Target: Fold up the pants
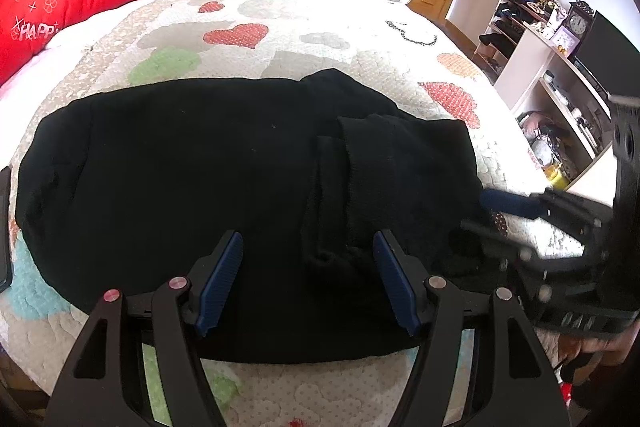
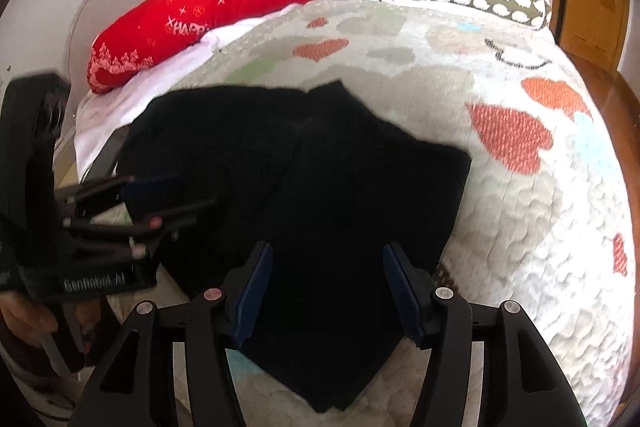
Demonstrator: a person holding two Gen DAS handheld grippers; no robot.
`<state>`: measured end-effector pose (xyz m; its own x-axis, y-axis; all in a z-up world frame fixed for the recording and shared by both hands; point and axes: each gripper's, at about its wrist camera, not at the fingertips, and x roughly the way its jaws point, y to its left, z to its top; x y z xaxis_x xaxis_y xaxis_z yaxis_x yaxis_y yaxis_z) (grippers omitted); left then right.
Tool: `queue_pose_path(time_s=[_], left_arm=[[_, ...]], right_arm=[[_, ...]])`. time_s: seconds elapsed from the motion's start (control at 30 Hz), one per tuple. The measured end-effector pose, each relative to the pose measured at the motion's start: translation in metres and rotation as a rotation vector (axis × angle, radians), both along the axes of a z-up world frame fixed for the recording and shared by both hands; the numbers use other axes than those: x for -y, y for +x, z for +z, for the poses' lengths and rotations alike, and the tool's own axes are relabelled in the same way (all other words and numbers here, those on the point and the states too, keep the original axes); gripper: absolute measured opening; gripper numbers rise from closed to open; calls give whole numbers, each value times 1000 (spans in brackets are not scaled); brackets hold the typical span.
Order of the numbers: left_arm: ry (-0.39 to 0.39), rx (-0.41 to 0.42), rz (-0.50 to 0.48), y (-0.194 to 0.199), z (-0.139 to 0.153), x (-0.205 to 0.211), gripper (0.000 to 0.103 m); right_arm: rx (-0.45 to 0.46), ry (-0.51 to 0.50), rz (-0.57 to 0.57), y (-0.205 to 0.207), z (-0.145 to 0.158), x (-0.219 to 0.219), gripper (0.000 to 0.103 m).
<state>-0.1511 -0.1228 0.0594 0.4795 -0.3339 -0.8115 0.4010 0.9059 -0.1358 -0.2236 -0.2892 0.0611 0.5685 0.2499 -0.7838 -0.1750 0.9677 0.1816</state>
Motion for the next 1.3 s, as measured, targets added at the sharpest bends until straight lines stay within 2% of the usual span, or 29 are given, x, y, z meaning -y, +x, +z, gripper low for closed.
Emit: queue_pose_path(time_s=[0.23, 0.5, 0.63, 0.9, 0.97, 1.1, 1.2, 1.3], left_arm=[[-6, -9, 6, -1, -2, -2, 68], [-7, -11, 11, 1, -6, -3, 70], [-12, -15, 14, 4, -7, -4, 72], [-14, -4, 15, 2, -5, -4, 72], [-15, -2, 19, 1, -4, -4, 72], [-19, 5, 21, -2, 0, -7, 72], [-23, 21, 31, -4, 5, -12, 78], [-52, 31, 51, -5, 12, -22, 81]], right_arm=[[39, 7, -19, 33, 8, -4, 59], [-3, -14, -20, 75, -17, -23, 61], [-4, 2, -27, 85, -17, -24, 62], [27, -9, -18, 54, 5, -15, 61], [29, -8, -26, 47, 3, -13, 62], [-22, -21, -41, 48, -20, -11, 62], [-13, -19, -41, 48, -13, -13, 63], [10, 1, -32, 49, -1, -15, 63]])
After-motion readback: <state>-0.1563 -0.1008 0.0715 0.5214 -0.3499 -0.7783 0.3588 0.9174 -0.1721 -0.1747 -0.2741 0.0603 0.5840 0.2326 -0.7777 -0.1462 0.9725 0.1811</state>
